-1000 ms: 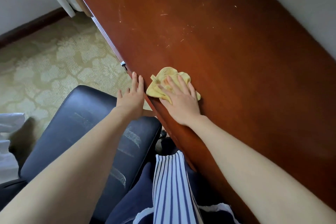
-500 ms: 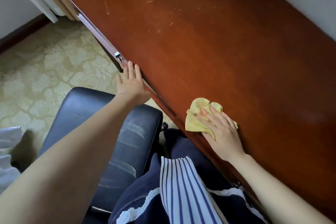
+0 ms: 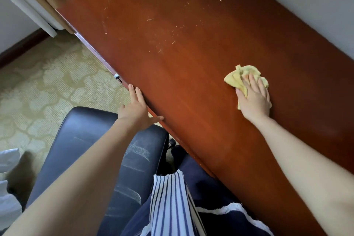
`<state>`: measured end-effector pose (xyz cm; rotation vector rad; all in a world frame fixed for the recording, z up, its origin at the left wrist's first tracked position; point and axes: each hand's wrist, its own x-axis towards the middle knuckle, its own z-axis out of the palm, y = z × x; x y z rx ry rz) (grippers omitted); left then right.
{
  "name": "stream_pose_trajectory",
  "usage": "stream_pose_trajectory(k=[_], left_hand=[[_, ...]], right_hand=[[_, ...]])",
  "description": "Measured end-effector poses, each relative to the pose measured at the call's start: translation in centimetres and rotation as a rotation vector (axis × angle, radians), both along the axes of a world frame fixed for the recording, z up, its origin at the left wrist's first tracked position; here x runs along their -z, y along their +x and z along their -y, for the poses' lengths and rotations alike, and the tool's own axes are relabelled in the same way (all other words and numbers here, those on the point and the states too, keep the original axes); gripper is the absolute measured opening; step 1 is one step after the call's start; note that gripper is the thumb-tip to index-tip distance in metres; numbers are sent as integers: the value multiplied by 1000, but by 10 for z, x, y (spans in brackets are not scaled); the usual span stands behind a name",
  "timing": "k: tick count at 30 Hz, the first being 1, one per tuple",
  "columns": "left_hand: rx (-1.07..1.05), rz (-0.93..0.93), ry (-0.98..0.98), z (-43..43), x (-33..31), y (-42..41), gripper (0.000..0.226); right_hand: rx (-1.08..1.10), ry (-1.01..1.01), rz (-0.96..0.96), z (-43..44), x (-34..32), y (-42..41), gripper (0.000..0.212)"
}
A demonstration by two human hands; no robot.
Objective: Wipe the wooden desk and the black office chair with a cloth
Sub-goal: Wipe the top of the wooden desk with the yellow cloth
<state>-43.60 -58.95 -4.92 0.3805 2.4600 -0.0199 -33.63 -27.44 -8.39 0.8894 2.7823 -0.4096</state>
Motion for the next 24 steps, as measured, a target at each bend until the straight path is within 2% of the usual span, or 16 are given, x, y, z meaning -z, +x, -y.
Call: stream_pose_trajectory(k=[6,14,20,24], left_hand=[[-44,17,11,-7,-3,2,125],[6,-30,-59,-9,-7,3,124],[20,-81,-166,-7,-1,4,124],[3,-110,-153,-3,3,4,123]], right_hand=[[7,-54,119,-17,-12,-99,52],[-247,-68,155,32,-13,-188,53],[-572,-56,73,92,-8,-203,51],[-719,-75,18,123,-6,-180,49]])
